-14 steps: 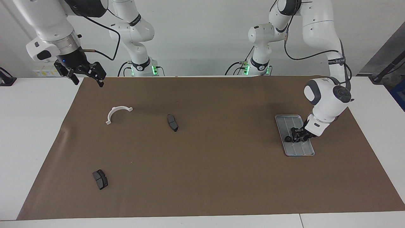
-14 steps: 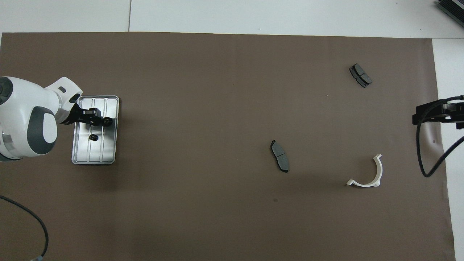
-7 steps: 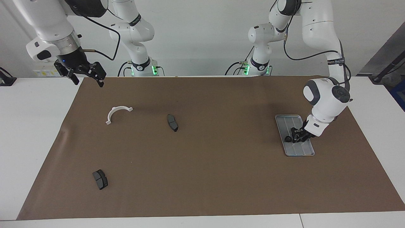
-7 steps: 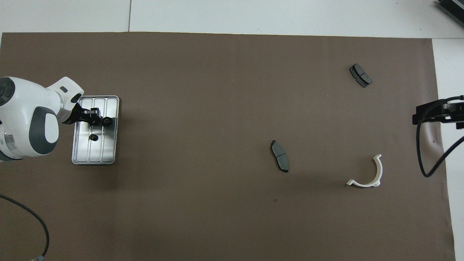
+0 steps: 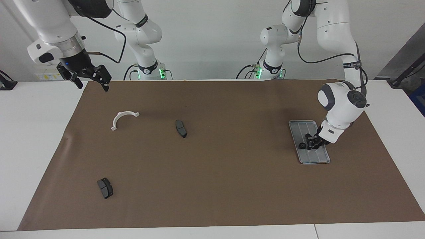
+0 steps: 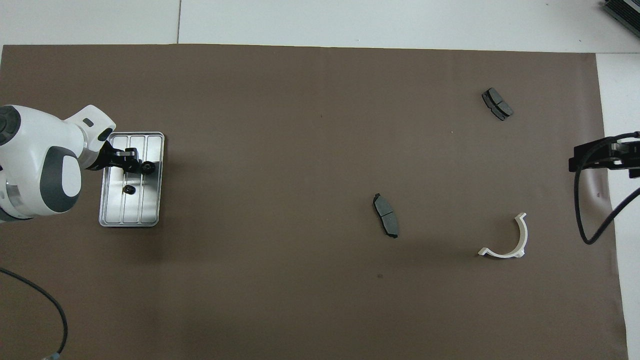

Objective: Place bearing gear from tray to pile
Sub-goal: 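Lift the black gear out of the tray with the left gripper, then carry the gear to the table center and release it with the left gripper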

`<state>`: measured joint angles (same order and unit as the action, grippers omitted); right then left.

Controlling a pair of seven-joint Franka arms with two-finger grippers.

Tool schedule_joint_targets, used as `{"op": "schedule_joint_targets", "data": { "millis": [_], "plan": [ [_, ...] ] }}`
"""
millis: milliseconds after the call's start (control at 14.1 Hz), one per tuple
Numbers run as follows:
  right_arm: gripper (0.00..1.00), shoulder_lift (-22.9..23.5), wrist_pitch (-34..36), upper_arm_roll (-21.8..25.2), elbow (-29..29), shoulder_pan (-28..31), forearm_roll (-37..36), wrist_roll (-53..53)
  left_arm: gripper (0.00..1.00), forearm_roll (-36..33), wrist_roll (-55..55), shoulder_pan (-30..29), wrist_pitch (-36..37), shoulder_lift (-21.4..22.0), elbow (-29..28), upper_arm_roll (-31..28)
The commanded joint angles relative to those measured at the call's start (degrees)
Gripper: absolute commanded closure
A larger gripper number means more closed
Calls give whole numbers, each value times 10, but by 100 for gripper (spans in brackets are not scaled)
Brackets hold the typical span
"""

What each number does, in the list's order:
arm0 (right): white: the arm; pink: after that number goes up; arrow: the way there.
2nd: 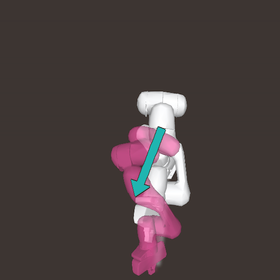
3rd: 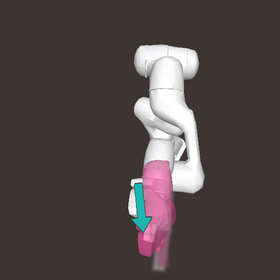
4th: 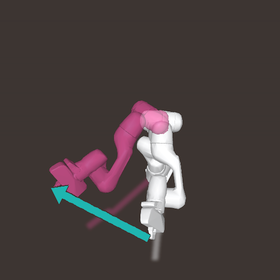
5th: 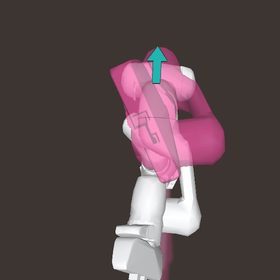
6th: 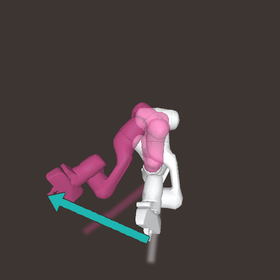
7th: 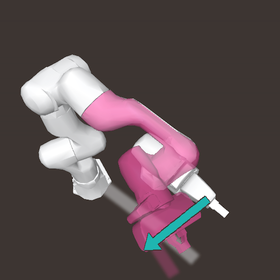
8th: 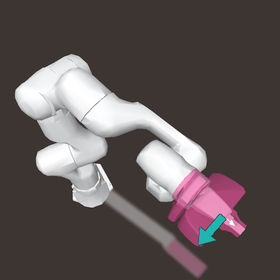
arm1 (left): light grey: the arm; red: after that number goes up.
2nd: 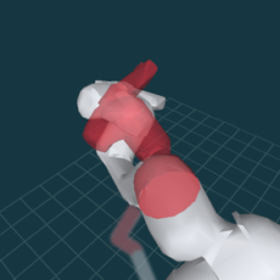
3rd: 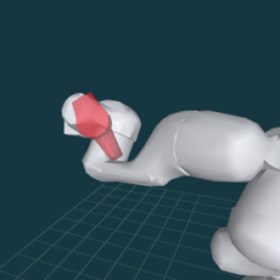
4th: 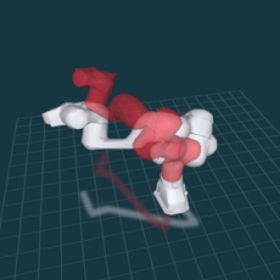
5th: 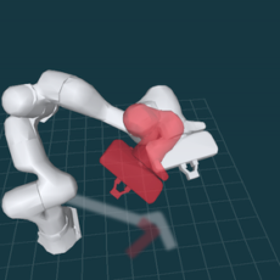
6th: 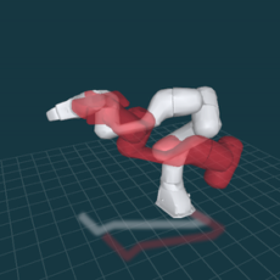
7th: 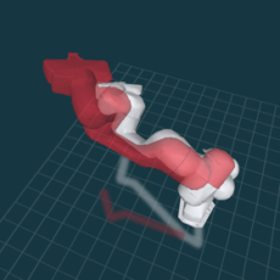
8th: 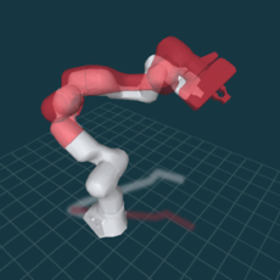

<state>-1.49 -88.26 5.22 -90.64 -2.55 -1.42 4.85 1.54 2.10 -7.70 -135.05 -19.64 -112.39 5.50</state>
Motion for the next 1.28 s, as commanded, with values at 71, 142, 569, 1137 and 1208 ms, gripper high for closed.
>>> {"op": "schedule_joint_targets", "data": {
  "millis": [71, 142, 569, 1137, 1208],
  "plan": [
    [0, -9, -2, -2, -9, 4, 9, -14, 87, 10, -70, 39, 70, -18, 83, -2],
    [0, -9, -2, -2, -9, 4, 9, -14, 87, 10, -105, 60, 86, -22, 102, -3],
    [0, -9, -2, -2, -9, 4, 9, -14, 87, -10, -378, 234, 98, -21, 121, -5],
    [0, -9, 4, -2, -10, 4, 9, -14, 84, -14, -517, 382, 87, -22, 130, -2],
    [0, -7, -11, -3, -7, 4, 9, -15, 80, -14, -519, 388, 85, -22, 128, -3]
  ]
}}
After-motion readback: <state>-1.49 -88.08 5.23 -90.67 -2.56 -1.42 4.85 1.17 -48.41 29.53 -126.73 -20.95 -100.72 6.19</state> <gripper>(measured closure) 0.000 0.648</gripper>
